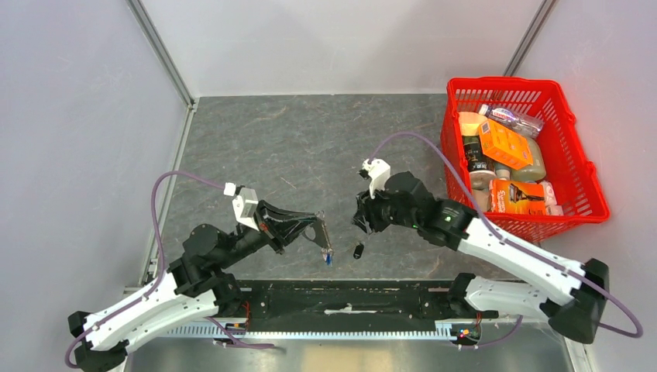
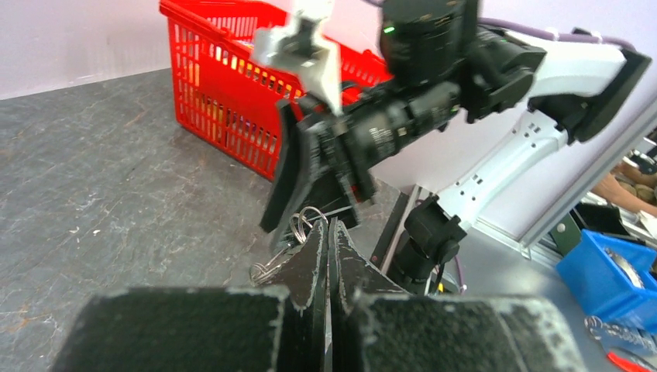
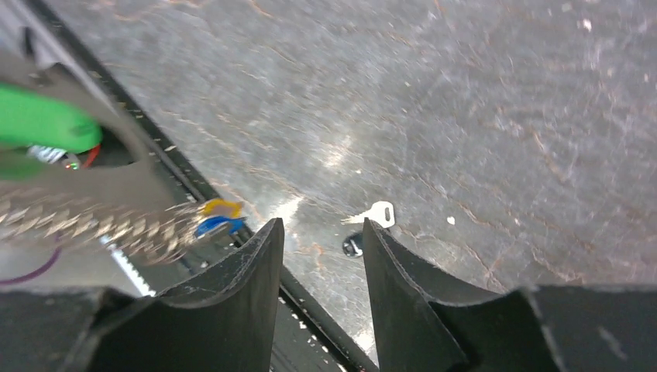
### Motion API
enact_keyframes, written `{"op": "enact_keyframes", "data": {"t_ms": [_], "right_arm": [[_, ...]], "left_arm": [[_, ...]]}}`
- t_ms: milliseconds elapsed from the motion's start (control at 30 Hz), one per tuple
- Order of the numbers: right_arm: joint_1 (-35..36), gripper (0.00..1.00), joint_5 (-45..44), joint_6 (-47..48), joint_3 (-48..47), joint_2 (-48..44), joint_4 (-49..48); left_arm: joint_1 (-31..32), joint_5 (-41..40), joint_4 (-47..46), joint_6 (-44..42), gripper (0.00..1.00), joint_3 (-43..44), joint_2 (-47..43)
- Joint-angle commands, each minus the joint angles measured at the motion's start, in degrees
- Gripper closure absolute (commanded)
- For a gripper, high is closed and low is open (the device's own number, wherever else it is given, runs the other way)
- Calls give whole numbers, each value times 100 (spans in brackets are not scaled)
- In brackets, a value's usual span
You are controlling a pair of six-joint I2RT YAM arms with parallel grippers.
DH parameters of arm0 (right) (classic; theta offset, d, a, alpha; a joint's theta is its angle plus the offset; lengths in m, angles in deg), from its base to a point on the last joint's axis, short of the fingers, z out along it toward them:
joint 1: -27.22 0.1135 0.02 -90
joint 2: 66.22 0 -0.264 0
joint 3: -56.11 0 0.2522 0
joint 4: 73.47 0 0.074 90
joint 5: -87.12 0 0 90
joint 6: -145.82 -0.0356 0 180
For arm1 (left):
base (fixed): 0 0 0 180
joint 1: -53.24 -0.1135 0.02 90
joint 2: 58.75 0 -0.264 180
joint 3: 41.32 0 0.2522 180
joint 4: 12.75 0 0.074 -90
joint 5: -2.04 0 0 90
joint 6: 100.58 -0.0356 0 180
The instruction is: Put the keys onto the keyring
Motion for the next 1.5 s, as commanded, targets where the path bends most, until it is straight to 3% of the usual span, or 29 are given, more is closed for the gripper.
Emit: {"op": "enact_keyframes", "data": {"t_ms": [0, 200, 567, 900, 1167, 1467], "right_arm": [[2, 51, 790, 696, -360, -430, 488], [3, 52, 1783, 1169, -579, -793, 694], [107, 52, 1972, 1225, -437, -680, -9], [933, 49, 903, 1784, -206, -632, -382], [1136, 49, 112, 2123, 292, -985, -970], [1364, 49, -183, 2601, 673, -947, -1881]], "left_arm": [[-13, -444, -237, 300, 98, 431, 159], [-10, -887, 8, 509, 98, 829, 403], [-16, -1147, 19, 893, 98, 1268, 805], [-21, -1303, 28, 1175, 98, 1497, 1034], [-12, -1295, 121, 1236, 98, 1624, 1011], [-13, -1262, 201, 1265, 98, 1659, 956]]}}
